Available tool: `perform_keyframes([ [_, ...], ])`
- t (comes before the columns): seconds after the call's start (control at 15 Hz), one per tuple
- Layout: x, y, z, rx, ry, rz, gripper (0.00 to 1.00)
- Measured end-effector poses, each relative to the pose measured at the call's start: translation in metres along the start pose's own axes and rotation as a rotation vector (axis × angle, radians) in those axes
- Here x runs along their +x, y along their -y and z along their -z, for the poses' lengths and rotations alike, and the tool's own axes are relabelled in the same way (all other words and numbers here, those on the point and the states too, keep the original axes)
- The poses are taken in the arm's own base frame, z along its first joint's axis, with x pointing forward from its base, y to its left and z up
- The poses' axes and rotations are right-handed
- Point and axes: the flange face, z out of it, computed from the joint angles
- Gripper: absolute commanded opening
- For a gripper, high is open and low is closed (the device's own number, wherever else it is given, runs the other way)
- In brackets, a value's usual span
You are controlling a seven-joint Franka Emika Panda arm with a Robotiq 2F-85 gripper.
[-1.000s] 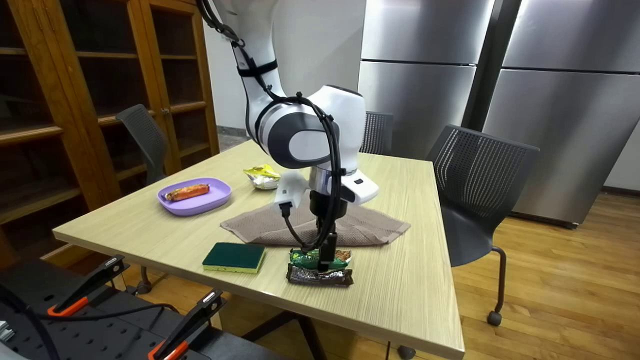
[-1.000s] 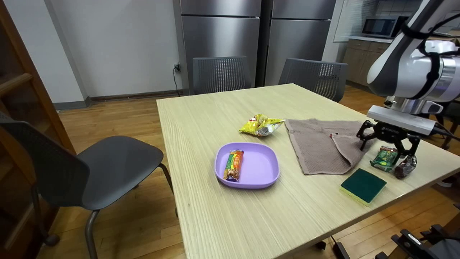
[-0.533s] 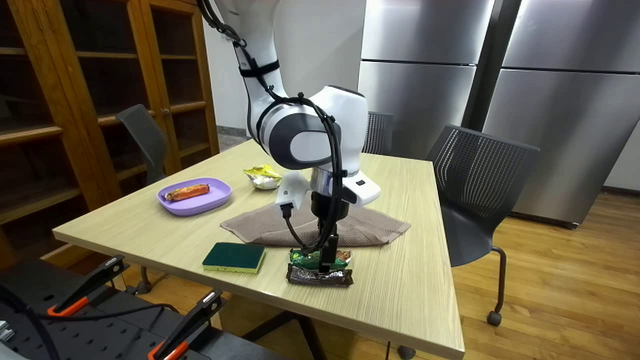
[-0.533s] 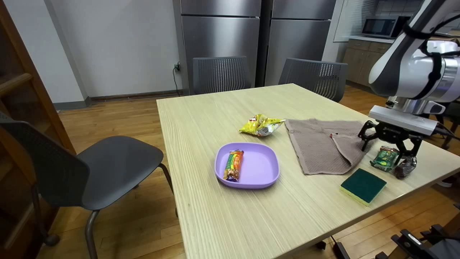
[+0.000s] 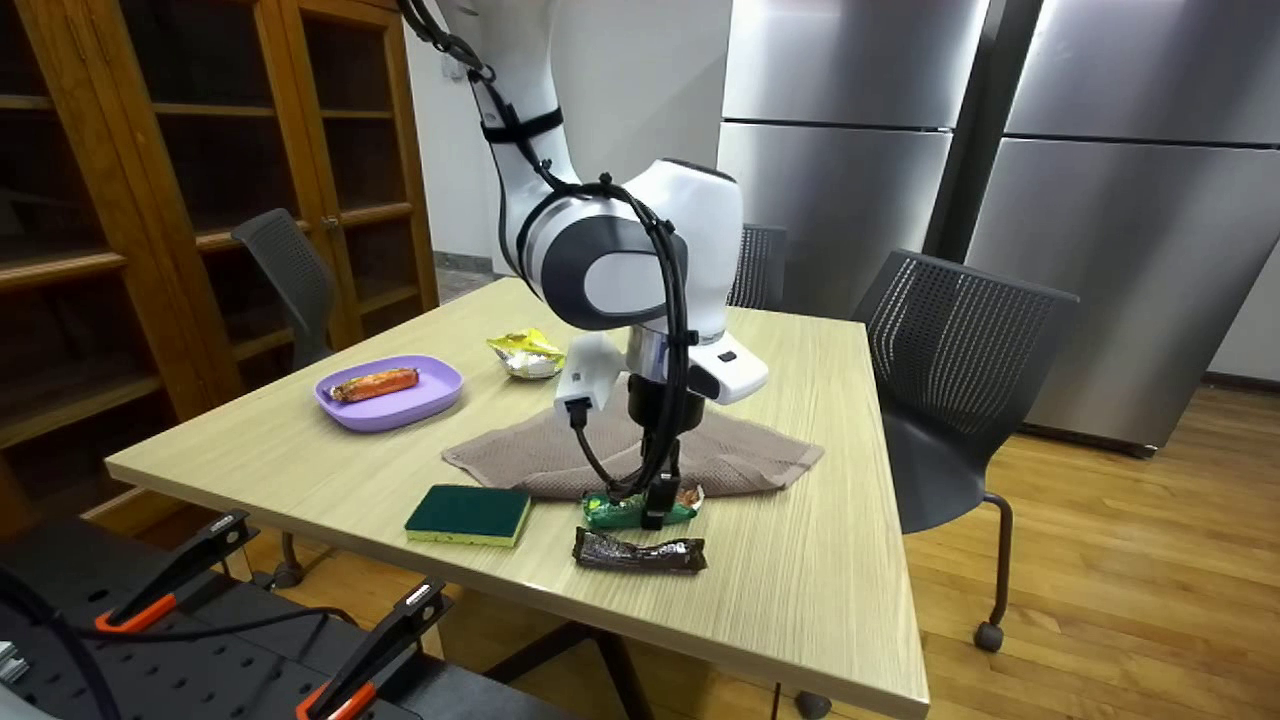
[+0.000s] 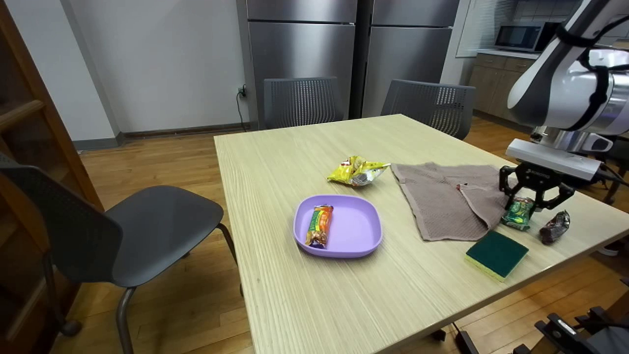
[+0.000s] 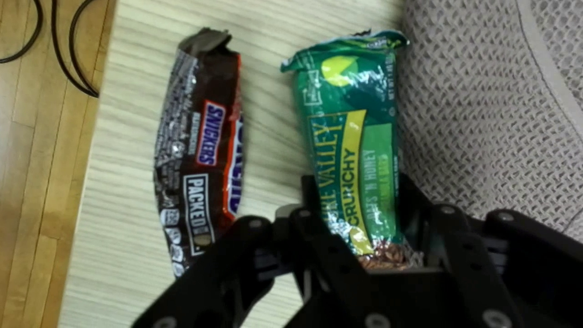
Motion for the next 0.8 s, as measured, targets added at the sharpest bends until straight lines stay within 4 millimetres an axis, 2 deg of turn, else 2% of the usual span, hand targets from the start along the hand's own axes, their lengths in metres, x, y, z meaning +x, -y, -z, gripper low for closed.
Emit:
perform_keyframes([
  [0.13, -0.0002, 0.0002, 0.001, 0.003, 0.0, -0.003, 0.56],
  [0.2, -0.0003, 0.0, 0.0009, 0.003, 0.0, -0.004, 0.57],
  [0.4, -0.0011, -0.001, 0.0001, 0.001, 0.002, -0.005, 0.88],
  [0.53, -0.0021, -0.002, -0.0007, -0.001, 0.005, -0.005, 1.0],
  [0.8, -0.0037, -0.0037, -0.002, -0.005, 0.008, -0.006, 1.0],
])
